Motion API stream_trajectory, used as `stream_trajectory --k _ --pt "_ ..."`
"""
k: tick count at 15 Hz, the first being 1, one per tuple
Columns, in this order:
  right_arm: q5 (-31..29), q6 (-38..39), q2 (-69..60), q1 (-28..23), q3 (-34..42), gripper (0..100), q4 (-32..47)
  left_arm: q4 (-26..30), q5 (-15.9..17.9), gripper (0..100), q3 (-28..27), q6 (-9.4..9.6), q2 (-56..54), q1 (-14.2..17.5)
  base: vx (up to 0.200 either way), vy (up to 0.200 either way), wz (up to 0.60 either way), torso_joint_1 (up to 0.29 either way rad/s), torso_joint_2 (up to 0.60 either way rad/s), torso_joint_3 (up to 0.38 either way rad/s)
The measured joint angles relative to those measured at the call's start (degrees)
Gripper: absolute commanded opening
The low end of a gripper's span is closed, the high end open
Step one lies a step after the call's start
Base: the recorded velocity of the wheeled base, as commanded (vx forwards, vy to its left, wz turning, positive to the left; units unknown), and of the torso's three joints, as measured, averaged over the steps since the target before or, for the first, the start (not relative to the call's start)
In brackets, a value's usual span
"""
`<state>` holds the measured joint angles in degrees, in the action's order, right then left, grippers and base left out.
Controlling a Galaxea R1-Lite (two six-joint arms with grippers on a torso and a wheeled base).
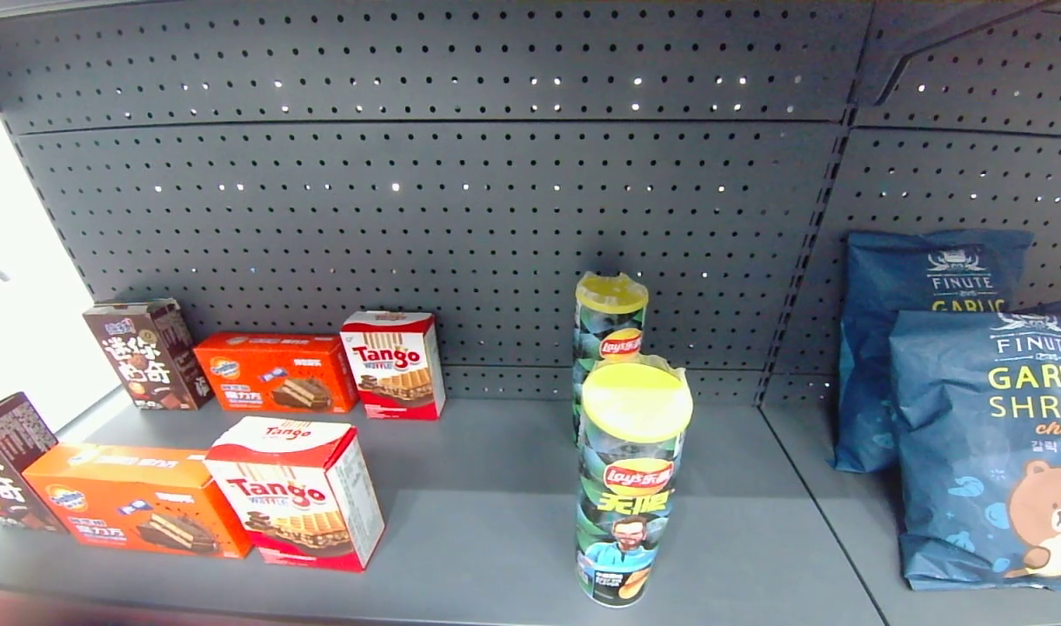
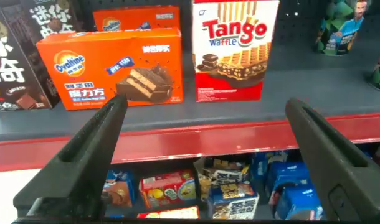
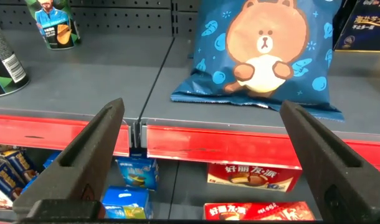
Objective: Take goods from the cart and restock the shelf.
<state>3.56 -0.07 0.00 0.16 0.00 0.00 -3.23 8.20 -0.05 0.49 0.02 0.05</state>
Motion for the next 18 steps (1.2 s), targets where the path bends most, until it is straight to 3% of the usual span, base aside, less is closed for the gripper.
stream_trajectory --k 2,4,6,9,15,18 --pt "0.02 0.0 0.0 0.0 0.0 100 0.0 0.0 -0.71 100 0.05 -0.39 0.0 0.02 0.0 0.0 0.0 0.0 0.0 0.0" --pt "0.0 0.0 0.0 0.0 0.0 100 0.0 1.49 -6.29 100 0.05 -0.05 0.0 0.09 0.0 0.0 0.0 0.0 0.0 0.0" --pt "0.02 0.0 0.0 0.0 0.0 100 0.0 3.85 -8.75 100 -0.11 0.33 0.0 0.2 0.0 0.0 0.0 0.0 0.0 0.0" --pt "0.0 -0.09 0.0 0.0 0.0 100 0.02 4.1 -3.23 100 -0.28 1.43 0.0 -0.07 0.0 0.0 0.0 0.0 0.0 0.0" --pt "-4.0 0.02 0.0 0.0 0.0 100 0.07 4.01 -2.77 100 -0.24 1.26 0.0 -0.12 0.0 0.0 0.0 0.0 0.0 0.0" --pt "-4.02 0.0 0.0 0.0 0.0 100 0.07 3.96 -2.51 100 -0.22 1.69 0.0 -0.12 -0.2 0.0 0.0 0.009 0.0 0.005"
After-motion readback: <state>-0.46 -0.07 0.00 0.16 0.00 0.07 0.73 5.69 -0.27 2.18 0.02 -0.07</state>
